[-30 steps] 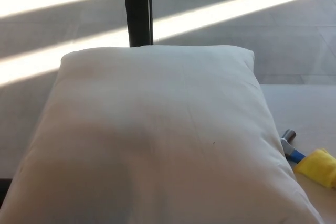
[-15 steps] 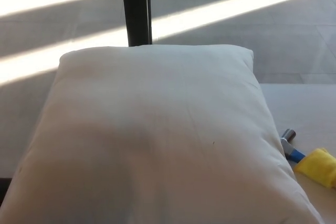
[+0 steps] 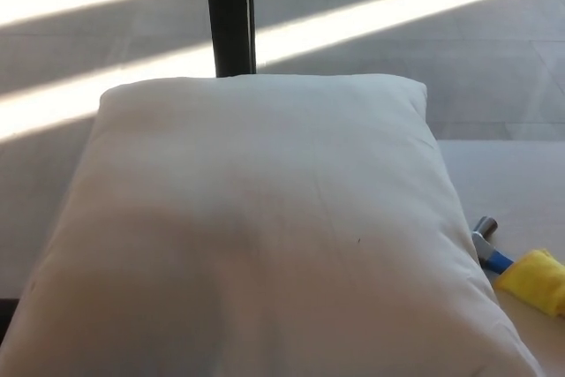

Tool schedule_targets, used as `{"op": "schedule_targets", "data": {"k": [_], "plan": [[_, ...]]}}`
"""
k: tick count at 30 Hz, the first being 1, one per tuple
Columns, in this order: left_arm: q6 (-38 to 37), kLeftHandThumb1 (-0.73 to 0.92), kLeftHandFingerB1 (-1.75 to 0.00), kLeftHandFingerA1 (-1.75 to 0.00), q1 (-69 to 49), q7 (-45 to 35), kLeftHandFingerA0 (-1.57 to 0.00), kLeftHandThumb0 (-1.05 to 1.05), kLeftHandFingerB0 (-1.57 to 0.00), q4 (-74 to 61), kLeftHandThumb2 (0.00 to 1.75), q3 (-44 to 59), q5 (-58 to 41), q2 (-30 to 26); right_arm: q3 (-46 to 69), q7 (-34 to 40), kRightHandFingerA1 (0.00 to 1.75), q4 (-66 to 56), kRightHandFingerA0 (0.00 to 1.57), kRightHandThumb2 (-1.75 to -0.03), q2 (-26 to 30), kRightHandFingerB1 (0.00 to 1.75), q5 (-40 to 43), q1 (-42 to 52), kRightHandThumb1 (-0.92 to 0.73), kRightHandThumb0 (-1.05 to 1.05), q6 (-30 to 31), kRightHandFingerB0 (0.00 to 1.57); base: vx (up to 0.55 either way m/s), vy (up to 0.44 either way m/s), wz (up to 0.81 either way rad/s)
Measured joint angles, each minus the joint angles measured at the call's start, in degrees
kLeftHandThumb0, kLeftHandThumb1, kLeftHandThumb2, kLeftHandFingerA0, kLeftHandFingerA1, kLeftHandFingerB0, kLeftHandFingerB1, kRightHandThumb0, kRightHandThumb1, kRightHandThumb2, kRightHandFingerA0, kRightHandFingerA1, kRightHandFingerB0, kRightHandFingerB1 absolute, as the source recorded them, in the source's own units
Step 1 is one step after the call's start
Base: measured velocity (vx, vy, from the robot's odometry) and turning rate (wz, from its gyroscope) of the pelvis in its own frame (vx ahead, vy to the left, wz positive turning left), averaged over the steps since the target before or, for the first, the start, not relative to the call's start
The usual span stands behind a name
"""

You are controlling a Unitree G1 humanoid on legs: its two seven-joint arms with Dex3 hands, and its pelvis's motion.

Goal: A hammer is kept on the right hand side and a pillow is kept on the left hand side on the desk infront of the robot and the robot uses its right hand to pick up the hammer and makes a downward swinging motion to hit the pillow

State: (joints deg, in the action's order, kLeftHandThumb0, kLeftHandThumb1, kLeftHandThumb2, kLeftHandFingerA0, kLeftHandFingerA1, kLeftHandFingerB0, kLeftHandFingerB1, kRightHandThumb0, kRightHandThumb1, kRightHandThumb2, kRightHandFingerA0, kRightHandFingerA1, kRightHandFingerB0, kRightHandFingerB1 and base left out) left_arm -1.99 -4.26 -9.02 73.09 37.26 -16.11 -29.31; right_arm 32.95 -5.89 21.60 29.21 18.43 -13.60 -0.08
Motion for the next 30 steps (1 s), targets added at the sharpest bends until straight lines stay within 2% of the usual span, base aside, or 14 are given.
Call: {"op": "schedule_targets", "data": {"k": [3,4,5,7,8,9,13,14,15,17,23,24,26,30], "plan": [[0.0,0.72,-0.49,-0.60,0.4,-0.4,-0.58,-0.62,-0.48,0.0,0.62,-0.3,0.0,0.0,-5.3,-1.6,0.45,-5.9,0.02,-0.99,-0.3,0.38,-0.4,1.8,-0.61,-0.87,0.8,0.12,0.00,0.000,0.00],[0.0,0.73,-0.49,-0.62,0.5,-0.5,-0.58,-0.62,-0.48,-0.1,0.62,-0.4,0.0,0.0,-7.1,-2.1,0.36,-7.6,0.10,-0.64,-0.4,0.26,-0.6,2.4,-0.75,-0.82,1.0,0.15,0.00,0.000,0.00],[0.0,0.72,-0.48,-0.63,0.6,-0.7,-0.59,-0.63,-0.47,-0.1,0.61,-0.5,-0.1,0.0,-9.3,-2.8,0.35,-9.6,0.10,-0.63,-0.3,0.26,-0.9,3.2,-0.73,-0.85,1.5,0.16,0.00,0.000,0.00],[0.0,0.72,-0.49,-0.65,0.7,-1.1,-0.60,-0.64,-0.47,-0.2,0.61,-0.8,-0.2,-0.1,-13.6,-4.1,0.45,-13.2,0.05,-0.96,-0.3,0.40,-1.8,4.8,-0.55,-0.85,2.8,0.07,0.00,0.000,0.00],[0.0,0.72,-0.49,-0.64,0.7,-1.2,-0.59,-0.63,-0.47,-0.2,0.61,-0.9,-0.2,-0.1,-15.2,-4.5,0.38,-14.2,0.09,-0.62,-0.3,0.27,-2.2,5.2,-0.70,-0.83,3.4,0.17,0.00,0.000,0.00],[0.0,0.72,-0.48,-0.62,0.7,-1.3,-0.59,-0.63,-0.48,-0.2,0.61,-1.0,-0.2,-0.2,-16.3,-4.9,0.41,-14.9,0.04,-0.96,-0.3,0.38,-2.5,5.4,-0.55,-0.86,3.9,0.10,0.00,0.000,0.00],[0.0,0.73,-0.47,-0.60,0.5,-1.7,-0.59,-0.63,-0.47,-0.2,0.62,-1.1,-0.4,-0.3,-19.5,-6.0,0.38,-16.2,0.02,-0.96,0.3,0.36,-4.0,5.6,-0.56,-0.77,5.8,0.09,0.00,0.000,0.00],[0.0,0.73,-0.47,-0.61,0.4,-1.8,-0.58,-0.63,-0.47,-0.2,0.62,-1.2,-0.4,-0.3,-19.9,-6.3,0.36,-16.3,0.03,-0.63,0.6,0.27,-4.4,5.6,-0.74,-0.79,6.1,0.13,0.00,0.000,0.00],[0.0,0.75,-0.47,-0.62,0.4,-2.0,-0.58,-0.63,-0.45,-0.2,0.62,-1.3,-0.4,-0.3,-20.3,-6.6,0.33,-16.3,0.03,-0.99,0.8,0.36,-4.8,5.6,-0.57,-0.81,6.4,0.10,0.00,0.000,0.00],[0.0,0.73,-0.48,-0.62,0.4,-2.2,-0.61,-0.63,-0.48,-0.3,0.61,-1.5,-0.5,-0.3,-21.0,-7.0,0.30,-16.2,0.01,-0.64,1.4,0.25,-5.5,5.6,-0.73,-0.77,7.0,0.14,0.00,0.000,0.00],[0.0,0.75,-0.47,-0.61,0.3,-2.4,-0.57,-0.64,-0.45,-0.3,0.62,-2.4,-0.5,-0.6,-23.5,-8.9,0.35,-15.2,0.03,-0.96,3.1,0.37,-7.4,5.4,-0.57,-0.77,8.7,0.10,0.00,0.000,0.00],[0.0,0.74,-0.48,-0.61,0.3,-2.5,-0.58,-0.62,-0.46,-0.3,0.62,-2.5,-0.5,-0.6,-23.8,-9.1,0.26,-15.0,0.03,-0.64,3.2,0.25,-7.7,5.4,-0.74,-0.74,8.8,0.17,0.00,0.000,0.00],[-0.1,0.75,-0.48,-0.62,0.2,-2.8,-0.60,-0.66,-0.48,-0.3,0.62,-2.5,-0.6,-0.6,-25.4,-9.6,0.29,-14.8,0.03,-0.96,3.6,0.37,-9.0,5.4,-0.57,-0.76,9.0,0.12,0.00,0.000,0.00],[-0.2,0.73,-0.49,-0.62,0.2,-2.8,-0.57,-0.63,-0.46,-0.3,0.62,-3.1,-0.6,-0.6,-28.6,-9.7,0.31,-14.7,0.05,-0.99,4.3,0.36,-12.0,5.4,-0.58,-0.84,9.1,0.12,0.00,0.000,0.00]]}}
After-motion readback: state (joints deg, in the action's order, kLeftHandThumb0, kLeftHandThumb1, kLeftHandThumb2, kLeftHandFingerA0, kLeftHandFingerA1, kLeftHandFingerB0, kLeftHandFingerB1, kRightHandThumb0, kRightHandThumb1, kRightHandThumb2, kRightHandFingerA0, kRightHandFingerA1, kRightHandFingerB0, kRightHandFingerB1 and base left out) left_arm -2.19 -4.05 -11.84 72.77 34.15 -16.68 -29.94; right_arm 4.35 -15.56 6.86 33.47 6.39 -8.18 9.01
